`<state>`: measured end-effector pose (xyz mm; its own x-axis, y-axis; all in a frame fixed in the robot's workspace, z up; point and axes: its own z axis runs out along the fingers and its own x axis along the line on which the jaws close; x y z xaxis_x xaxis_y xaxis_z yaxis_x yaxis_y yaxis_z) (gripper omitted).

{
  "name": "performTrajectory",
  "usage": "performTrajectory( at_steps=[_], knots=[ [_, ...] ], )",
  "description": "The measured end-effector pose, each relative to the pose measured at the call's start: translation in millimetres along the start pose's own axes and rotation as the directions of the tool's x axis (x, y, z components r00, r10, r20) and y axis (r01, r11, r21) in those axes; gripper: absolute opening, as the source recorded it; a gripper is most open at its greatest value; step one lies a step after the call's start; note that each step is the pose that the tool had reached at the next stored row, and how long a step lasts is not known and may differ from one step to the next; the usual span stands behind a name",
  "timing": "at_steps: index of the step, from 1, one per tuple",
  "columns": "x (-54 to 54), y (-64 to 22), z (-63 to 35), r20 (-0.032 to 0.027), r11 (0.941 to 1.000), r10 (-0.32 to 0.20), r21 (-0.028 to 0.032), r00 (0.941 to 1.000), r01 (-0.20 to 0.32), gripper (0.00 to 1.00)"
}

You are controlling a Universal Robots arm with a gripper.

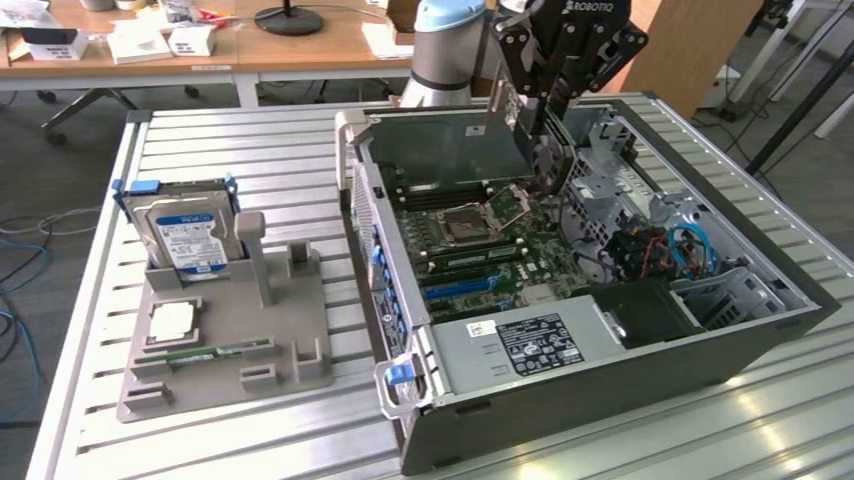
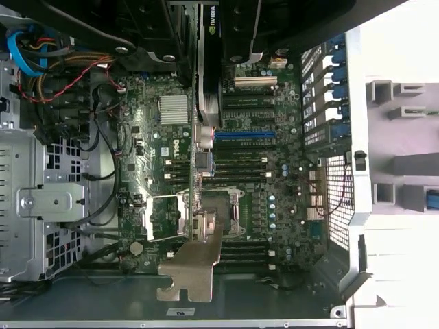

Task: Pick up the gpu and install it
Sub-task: 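Pick up the gpu and move the gpu toward the slot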

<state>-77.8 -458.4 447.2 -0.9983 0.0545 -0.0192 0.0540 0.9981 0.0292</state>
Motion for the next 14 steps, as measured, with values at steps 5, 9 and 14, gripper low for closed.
performTrajectory(
  at_steps=[5,9,14],
  knots=[
    [-1.5,0.1,0.1,-0.0009,0.9997,-0.023,-0.0004,0.9997,0.023,0.26],
    [-1.5,0.1,0.2,-0.0010,0.9997,-0.024,-0.0004,0.9997,0.024,0.26],
    [-1.4,-0.1,8.1,-0.0010,0.9997,-0.024,-0.0006,0.9997,0.024,0.26]
  ],
)
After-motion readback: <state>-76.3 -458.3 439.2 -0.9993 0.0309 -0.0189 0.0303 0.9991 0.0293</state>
